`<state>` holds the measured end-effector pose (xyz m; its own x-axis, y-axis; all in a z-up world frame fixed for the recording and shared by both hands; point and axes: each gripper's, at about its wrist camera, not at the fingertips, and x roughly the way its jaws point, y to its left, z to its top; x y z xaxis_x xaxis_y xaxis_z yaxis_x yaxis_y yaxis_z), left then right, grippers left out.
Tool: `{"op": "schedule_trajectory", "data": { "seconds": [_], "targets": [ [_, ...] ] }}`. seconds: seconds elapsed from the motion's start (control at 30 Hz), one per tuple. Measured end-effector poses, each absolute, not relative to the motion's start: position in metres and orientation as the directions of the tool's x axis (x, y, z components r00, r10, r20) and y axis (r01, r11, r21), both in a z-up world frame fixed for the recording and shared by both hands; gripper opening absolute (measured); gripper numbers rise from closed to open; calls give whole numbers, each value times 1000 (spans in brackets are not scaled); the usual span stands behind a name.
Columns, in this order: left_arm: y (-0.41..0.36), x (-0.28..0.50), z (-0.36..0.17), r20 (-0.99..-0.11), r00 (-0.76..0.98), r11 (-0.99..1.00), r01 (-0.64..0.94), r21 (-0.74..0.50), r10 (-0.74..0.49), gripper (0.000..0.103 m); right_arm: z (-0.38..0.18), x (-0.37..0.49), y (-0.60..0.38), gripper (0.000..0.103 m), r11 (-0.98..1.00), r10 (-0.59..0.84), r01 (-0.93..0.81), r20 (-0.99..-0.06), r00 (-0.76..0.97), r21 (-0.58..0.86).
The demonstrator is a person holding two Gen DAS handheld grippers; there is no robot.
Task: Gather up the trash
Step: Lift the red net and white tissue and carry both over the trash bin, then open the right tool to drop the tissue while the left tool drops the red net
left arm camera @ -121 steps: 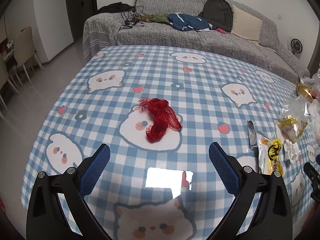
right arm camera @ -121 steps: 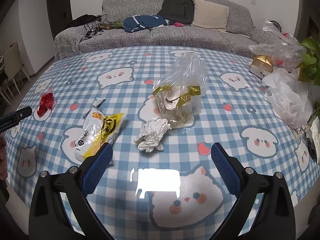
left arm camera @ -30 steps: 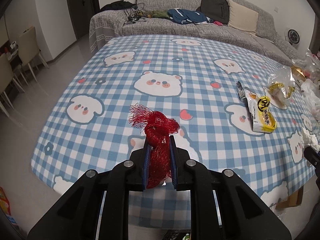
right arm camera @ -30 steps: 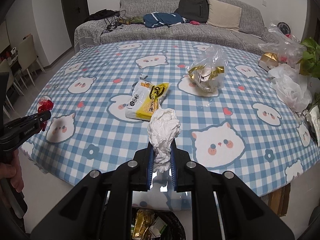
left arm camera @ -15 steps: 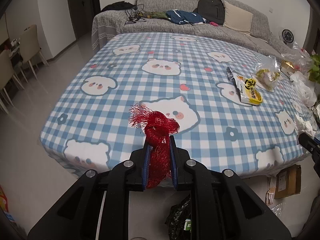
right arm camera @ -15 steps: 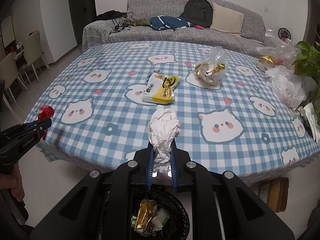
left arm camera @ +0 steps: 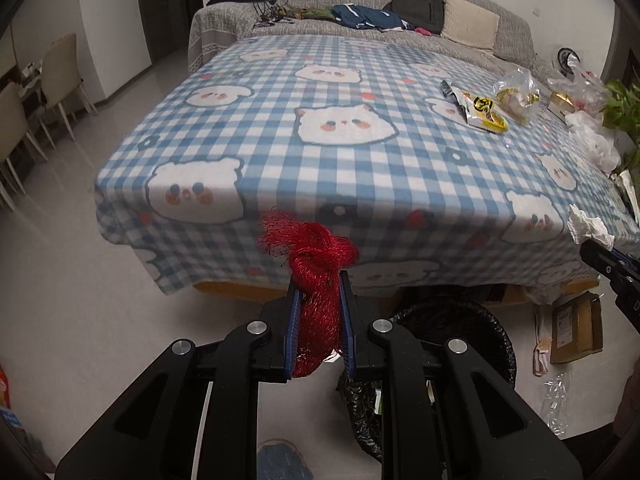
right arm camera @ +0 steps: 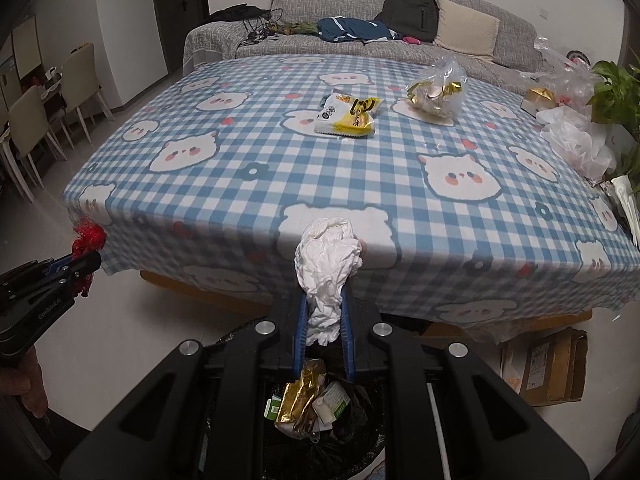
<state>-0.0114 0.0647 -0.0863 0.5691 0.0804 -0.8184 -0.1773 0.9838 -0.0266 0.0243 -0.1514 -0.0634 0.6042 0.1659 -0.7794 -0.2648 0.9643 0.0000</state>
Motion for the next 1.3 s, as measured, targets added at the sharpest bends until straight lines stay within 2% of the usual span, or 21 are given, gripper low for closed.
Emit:
{"op": "schedule_trajectory", "data": {
  "seconds": [0.5,1.1,1.3],
  "targets": [
    [57,-48,-134,-834,551,987,-151,-53,40,17,-127,-12,-142,13,963,151,-271,-827,542,-2],
    [54,-57,-188,-855,515,986,-166,-33,58,17,-204,-24,-131,14,966,116,-259,-877,466,-11],
    [49,-58,-196,-863,502,985,-168,-38,52,17,-207,-26,-129,20,963,121,-268,-877,466,-10]
  ]
}}
